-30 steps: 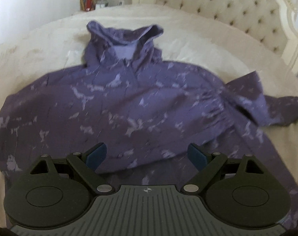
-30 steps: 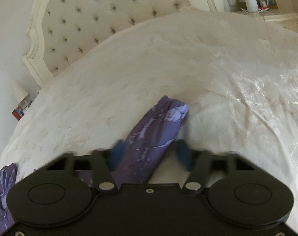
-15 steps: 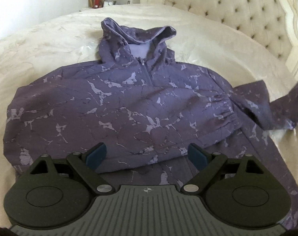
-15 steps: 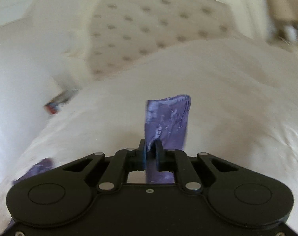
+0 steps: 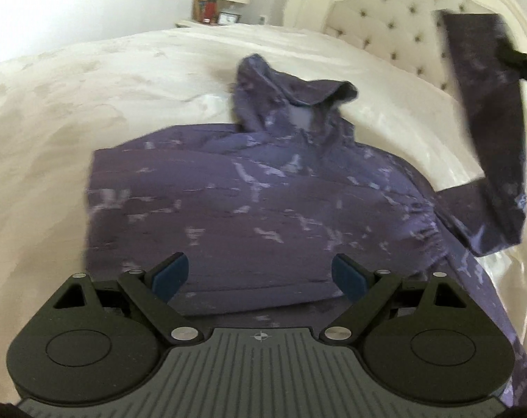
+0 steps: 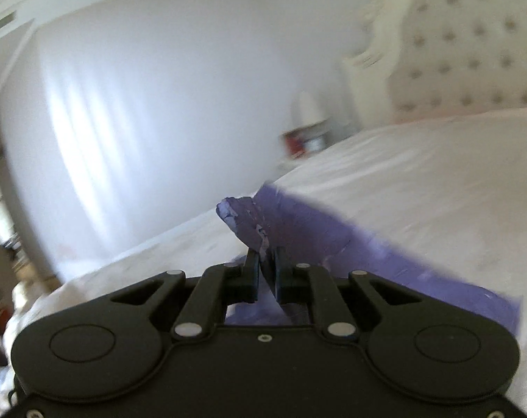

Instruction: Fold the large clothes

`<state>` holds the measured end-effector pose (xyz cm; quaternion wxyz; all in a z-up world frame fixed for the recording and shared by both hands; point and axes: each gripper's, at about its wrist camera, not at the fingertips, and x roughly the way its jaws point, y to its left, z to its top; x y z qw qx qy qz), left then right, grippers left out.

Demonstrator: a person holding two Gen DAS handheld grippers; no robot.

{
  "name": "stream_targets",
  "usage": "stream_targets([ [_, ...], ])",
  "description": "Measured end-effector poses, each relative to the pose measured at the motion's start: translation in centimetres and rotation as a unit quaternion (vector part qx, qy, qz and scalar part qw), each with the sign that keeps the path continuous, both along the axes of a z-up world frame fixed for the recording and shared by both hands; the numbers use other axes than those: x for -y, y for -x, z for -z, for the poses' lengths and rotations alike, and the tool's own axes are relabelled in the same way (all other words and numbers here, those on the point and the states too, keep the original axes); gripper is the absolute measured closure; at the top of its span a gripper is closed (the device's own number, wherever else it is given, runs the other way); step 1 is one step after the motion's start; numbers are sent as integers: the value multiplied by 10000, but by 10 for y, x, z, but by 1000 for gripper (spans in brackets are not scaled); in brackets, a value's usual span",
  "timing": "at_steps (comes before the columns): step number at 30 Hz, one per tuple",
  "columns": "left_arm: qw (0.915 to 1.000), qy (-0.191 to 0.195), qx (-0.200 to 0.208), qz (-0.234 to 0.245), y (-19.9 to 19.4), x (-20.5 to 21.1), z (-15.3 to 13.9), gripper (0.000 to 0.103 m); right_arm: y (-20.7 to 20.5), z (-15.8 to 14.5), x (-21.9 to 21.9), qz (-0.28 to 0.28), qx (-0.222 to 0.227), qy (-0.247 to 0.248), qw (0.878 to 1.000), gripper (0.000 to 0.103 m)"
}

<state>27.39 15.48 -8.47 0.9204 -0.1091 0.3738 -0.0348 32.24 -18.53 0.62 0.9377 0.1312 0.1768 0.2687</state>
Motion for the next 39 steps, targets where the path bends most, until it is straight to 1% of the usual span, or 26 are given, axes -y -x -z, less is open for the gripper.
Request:
stream_targets([
  [3, 9999, 61, -33, -149, 5, -18, 2, 13, -4, 22, -46, -444, -170, 129, 9988, 87],
  [7, 9994, 135, -77, -324, 11, -40, 6, 13, -4, 68, -100, -962, -476, 523, 9928, 87],
  [9, 9989, 202, -96, -405, 15, -49, 7, 13, -3, 90, -116, -1155, -622, 683, 9890, 87],
  [10, 9987, 240, -101, -435, 16, -53, 7, 13, 0, 103, -124, -1241, -692, 786, 9867, 85],
  [11, 9985, 290, -96, -460, 16, -57, 7, 13, 0, 112, -130, -1310, -739, 873, 9848, 80],
  [13, 9982, 363, -66, -477, 18, -63, 7, 13, 9, 130, -137, -1461, -790, 1092, 9800, 78],
  [14, 9981, 396, -29, -478, 18, -64, 6, 13, 13, 138, -139, -1500, -784, 1259, 9775, 65],
  [15, 9980, 429, 11, -473, 17, -64, 5, 13, 21, 142, -141, -1516, -757, 1408, 9754, 54],
  [16, 9978, 465, 52, -461, 15, -63, 3, 13, 28, 146, -138, -1513, -718, 1524, 9740, 36],
  [17, 9977, 514, 108, -429, 13, -62, 1, 13, 34, 151, -133, -1523, -676, 1570, 9734, 26],
  [18, 9977, 547, 142, -386, 11, -59, 0, 13, 42, 149, -132, -1529, -654, 1578, 9734, 26],
  [19, 9977, 571, 151, -332, 8, -56, 0, 13, 50, 154, -128, -1509, -645, 1600, 9734, 27],
  [21, 9979, 603, 121, -219, 2, -46, 1, 13, 63, 153, -114, -1396, -622, 1709, 9734, 26],
  [23, 9979, 631, 69, -86, -8, -33, 4, 13, 74, 159, -101, -1237, -575, 1882, 9726, 22],
  [25, 9980, 634, -21, 51, -19, -19, 10, 13, 84, 166, -91, -1131, -573, 2098, 9695, 20],
  [28, 9982, 545, -246, 91, -35, -1, 23, 15, 93, 175, -84, -977, -661, 2421, 9631, 11],
  [30, 9983, 442, -363, 55, -43, 6, 30, 15, 97, 180, -82, -907, -677, 2449, 9629, 5],
  [31, 9985, 370, -393, 42, -46, 9, 32, 17, 98, 184, -80, -870, -709, 2414, 9639, 0],
  [33, 9986, 295, -438, 61, -50, 13, 33, 25, 99, 193, -76, -831, -704, 2248, 9683, 0],
  [35, 9986, 244, -464, -50, -53, 15, 33, 38, 99, 199, -69, -845, -623, 1990, 9744, 0],
  [36, 9986, 215, -460, -132, -53, 15, 33, 43, 98, 201, -66, -856, -622, 1877, 9765, 0],
  [37, 9986, 181, -442, -205, -54, 16, 33, 60, 98, 202, -64, -869, -630, 1798, 9778, 0],
  [38, 9987, 147, -414, -256, -54, 16, 33, 80, 97, 201, -63, -878, -638, 1757, 9785, 0],
  [39, 9987, 162, -399, -266, -55, 15, 32, 83, 97, 201, -63, -879, -633, 1746, 9787, 0],
])
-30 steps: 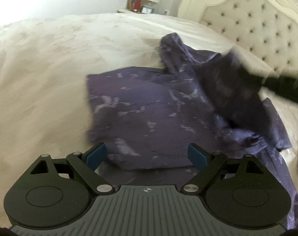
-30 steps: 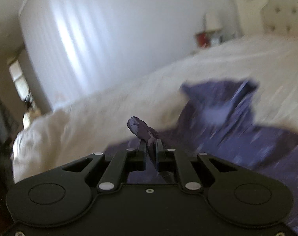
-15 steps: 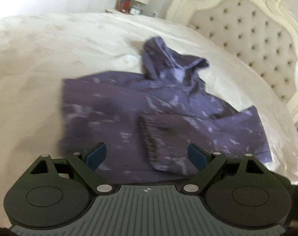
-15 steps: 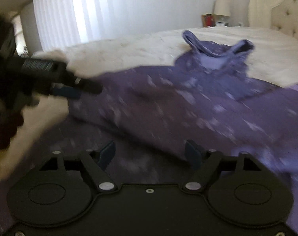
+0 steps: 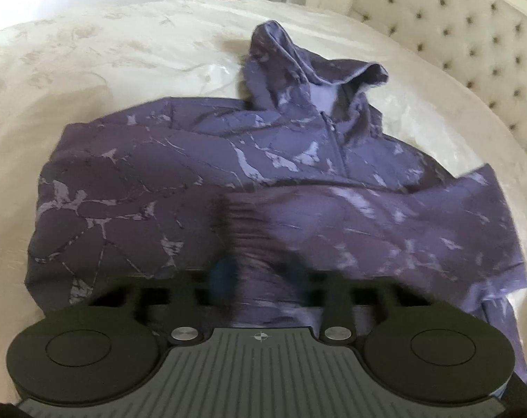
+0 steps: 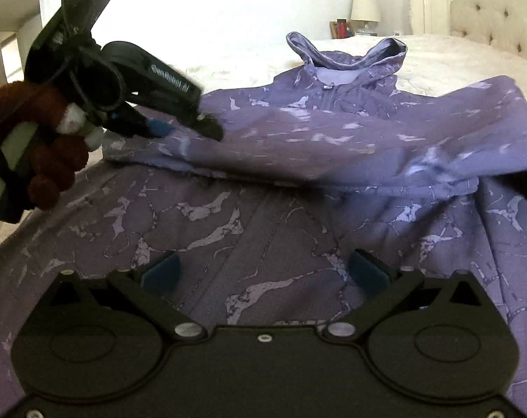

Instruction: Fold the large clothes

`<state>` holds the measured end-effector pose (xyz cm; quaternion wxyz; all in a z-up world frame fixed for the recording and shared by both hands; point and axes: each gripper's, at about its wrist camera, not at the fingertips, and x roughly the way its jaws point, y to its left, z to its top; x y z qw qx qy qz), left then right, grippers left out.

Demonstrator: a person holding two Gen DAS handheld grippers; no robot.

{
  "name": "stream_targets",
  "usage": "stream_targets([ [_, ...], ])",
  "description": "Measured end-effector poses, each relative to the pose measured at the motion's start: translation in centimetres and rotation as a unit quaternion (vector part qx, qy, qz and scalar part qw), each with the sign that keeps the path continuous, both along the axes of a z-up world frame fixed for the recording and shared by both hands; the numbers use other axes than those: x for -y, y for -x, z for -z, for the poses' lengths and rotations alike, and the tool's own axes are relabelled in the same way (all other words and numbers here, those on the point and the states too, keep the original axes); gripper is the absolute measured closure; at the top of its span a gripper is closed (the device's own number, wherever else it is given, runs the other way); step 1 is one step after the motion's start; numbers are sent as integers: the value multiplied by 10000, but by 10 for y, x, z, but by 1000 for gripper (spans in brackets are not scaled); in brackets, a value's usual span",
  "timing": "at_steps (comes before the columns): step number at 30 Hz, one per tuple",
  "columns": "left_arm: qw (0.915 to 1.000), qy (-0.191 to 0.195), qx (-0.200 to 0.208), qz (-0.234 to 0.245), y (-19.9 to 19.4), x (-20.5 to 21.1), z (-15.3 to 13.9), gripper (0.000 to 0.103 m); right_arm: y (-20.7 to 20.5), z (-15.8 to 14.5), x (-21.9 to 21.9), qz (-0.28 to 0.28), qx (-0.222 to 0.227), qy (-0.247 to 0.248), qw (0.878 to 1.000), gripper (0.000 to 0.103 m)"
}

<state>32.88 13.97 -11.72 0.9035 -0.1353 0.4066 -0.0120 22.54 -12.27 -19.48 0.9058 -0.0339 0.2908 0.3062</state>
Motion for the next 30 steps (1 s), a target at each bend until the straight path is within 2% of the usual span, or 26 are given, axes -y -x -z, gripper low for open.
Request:
stream_targets([
  [1, 10000, 54, 30, -6, 0, -1, -2, 87, 0, 0, -1, 1, 9, 3, 10000, 0],
  [3, 9997, 68, 233, 10, 4, -2, -14, 89, 0, 0, -1, 3, 10, 2, 10000, 0],
  [7, 9950, -403, 902, 156, 18, -4, -51, 91, 0, 0, -1, 7, 0, 17, 10000, 0],
  [9, 9926, -581, 1055, 114, 20, -10, -65, 91, 0, 1, -2, 13, -1, 37, 10000, 0],
  [11, 9921, -695, 1044, 50, 19, -19, -69, 91, 0, 1, -2, 17, -6, 51, 10000, 0],
  [13, 9920, -852, 928, -100, 18, -25, -64, 91, 0, 1, -2, 16, -6, 58, 10000, 0],
  [20, 9923, -1107, 372, -421, 9, -28, -15, 90, 0, 1, -1, 15, -7, 23, 10000, 0],
  [25, 9854, -1543, 492, -527, 10, -26, -6, 89, 1, 1, -1, 16, -10, 4, 10000, 0],
  [27, 9844, -1605, 498, -519, 9, -25, -5, 88, 1, 1, -1, 15, -16, -10, 10000, 0],
  [30, 9822, -1747, 607, -326, 12, -25, 7, 84, -1, -6, 7, 95, -98, -221, 9997, 3],
])
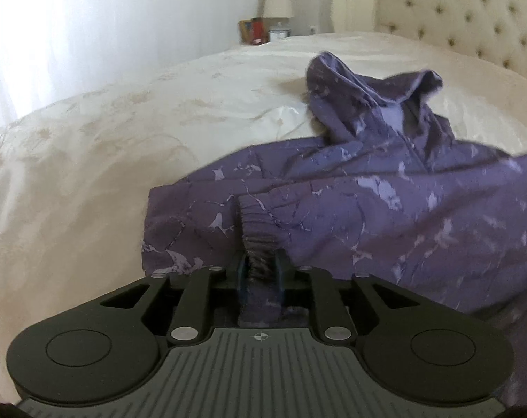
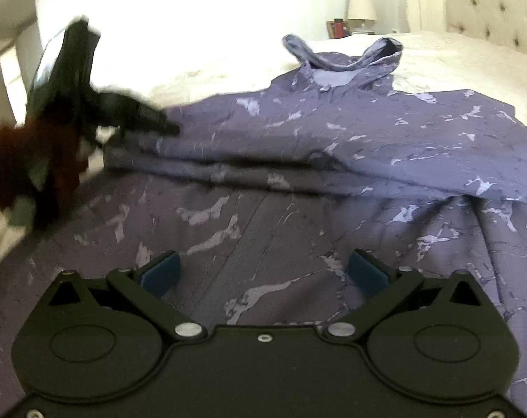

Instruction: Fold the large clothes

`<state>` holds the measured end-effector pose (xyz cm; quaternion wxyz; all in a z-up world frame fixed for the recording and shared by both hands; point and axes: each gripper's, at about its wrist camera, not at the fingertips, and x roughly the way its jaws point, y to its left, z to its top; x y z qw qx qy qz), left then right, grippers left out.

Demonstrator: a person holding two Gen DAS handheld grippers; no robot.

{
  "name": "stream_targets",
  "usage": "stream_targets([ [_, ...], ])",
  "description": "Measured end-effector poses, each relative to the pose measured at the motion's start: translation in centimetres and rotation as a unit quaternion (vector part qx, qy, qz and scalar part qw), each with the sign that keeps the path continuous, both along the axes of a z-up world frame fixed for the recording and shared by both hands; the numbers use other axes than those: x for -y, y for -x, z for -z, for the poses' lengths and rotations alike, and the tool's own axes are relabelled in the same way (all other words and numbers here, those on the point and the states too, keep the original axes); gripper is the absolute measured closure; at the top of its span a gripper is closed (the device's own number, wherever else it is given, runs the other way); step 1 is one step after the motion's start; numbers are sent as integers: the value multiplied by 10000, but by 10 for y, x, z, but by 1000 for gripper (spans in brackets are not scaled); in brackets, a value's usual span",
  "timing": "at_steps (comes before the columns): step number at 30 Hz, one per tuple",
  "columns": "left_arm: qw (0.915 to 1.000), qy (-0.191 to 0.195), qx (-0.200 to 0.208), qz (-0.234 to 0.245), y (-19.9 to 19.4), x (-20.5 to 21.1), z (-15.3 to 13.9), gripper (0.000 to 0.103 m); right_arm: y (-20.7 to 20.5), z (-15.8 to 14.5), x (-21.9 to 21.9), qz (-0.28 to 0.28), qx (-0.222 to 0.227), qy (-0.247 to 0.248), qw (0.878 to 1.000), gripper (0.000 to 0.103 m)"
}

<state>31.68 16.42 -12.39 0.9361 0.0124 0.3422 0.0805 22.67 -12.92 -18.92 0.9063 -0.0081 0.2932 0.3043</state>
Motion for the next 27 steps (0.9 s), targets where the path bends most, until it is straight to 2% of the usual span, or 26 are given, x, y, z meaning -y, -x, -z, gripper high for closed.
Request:
stream_targets([
  [2, 9996, -144, 184, 187, 7, 0, 10, 83, -1, -11, 14, 275, 36, -297, 9992, 12],
  [6, 9984, -253, 439, 246, 16, 3, 17, 83, -3, -36, 55, 1157, 486, -745, 9893, 12],
  [9, 9979, -372, 471, 253, 16, 7, 19, 83, -13, -42, 88, 1810, 522, -925, 9777, 12],
  [10, 9979, -363, 483, 253, 16, 7, 19, 83, -18, -44, 95, 1922, 513, -946, 9754, 16],
  [11, 9979, -329, 491, 251, 16, 6, 19, 83, -25, -47, 102, 1993, 516, -946, 9740, 23],
  [15, 9982, -195, 505, 259, 16, 3, 19, 83, -51, -53, 113, 2175, 618, -896, 9700, 25],
  [17, 9982, -163, 510, 259, 16, 2, 19, 83, -71, -44, 115, 2116, 262, -897, 9729, 25],
  [21, 9983, -50, 517, 263, 16, -1, 18, 83, -94, -11, 114, 1773, -848, -419, 9796, 25],
  [24, 9982, 46, 534, 266, 16, -4, 19, 83, -87, -20, 118, 1749, -908, -313, 9799, 26],
  [27, 9981, 103, 545, 265, 16, -5, 18, 83, -75, -45, 125, 1934, -423, -505, 9789, 27],
])
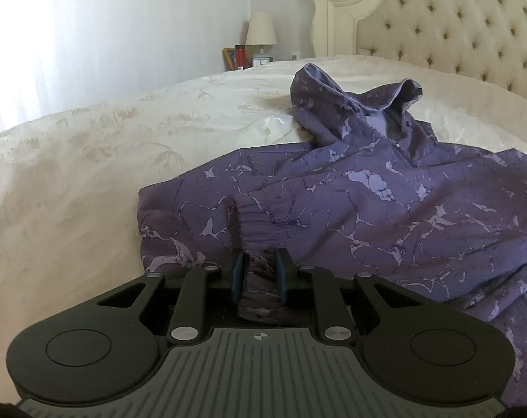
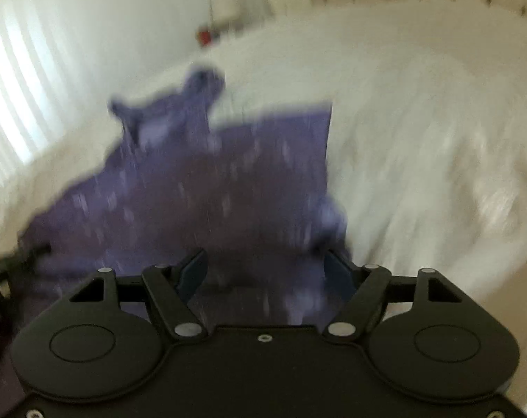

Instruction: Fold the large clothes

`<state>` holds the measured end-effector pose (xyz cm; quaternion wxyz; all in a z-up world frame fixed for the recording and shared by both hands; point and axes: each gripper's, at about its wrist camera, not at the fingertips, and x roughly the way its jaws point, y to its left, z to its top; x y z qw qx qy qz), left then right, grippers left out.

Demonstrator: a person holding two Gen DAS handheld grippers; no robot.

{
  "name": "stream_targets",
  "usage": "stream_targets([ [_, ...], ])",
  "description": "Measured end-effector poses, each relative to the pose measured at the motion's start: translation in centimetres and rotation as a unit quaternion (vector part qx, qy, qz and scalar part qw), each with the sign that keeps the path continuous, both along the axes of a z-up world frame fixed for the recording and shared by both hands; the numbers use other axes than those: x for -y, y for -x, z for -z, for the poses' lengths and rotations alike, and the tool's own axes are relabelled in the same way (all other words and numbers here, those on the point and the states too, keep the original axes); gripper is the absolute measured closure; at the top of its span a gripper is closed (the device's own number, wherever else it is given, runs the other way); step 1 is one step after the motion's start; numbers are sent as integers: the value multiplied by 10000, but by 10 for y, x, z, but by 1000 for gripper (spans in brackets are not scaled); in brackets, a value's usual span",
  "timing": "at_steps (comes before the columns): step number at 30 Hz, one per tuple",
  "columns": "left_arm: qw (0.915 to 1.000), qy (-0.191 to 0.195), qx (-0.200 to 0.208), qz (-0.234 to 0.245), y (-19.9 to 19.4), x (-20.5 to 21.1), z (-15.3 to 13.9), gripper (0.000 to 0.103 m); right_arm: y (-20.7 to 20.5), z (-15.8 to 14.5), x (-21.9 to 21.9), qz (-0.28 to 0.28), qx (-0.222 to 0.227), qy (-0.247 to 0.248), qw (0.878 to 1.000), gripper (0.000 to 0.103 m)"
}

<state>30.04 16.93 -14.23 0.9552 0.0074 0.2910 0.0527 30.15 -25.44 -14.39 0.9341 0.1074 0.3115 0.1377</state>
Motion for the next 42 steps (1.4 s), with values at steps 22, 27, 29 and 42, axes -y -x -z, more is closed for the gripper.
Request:
stream_targets([
  [22, 9988, 338, -329, 120, -6, -7, -14, 80, -95, 2, -15, 280, -509, 252, 9980, 26],
  [27, 9910, 1082, -761, 204, -6, -21, -61, 78, -84, -42, -31, -150, 102, 592, 9981, 26],
  [29, 9902, 1207, -611, 345, -10, -23, -84, 67, -88, -57, -39, -336, 222, 556, 9976, 26],
  [42, 9932, 913, -256, 671, -138, 16, -107, 45, -169, -64, -115, -660, 276, 477, 9963, 27],
])
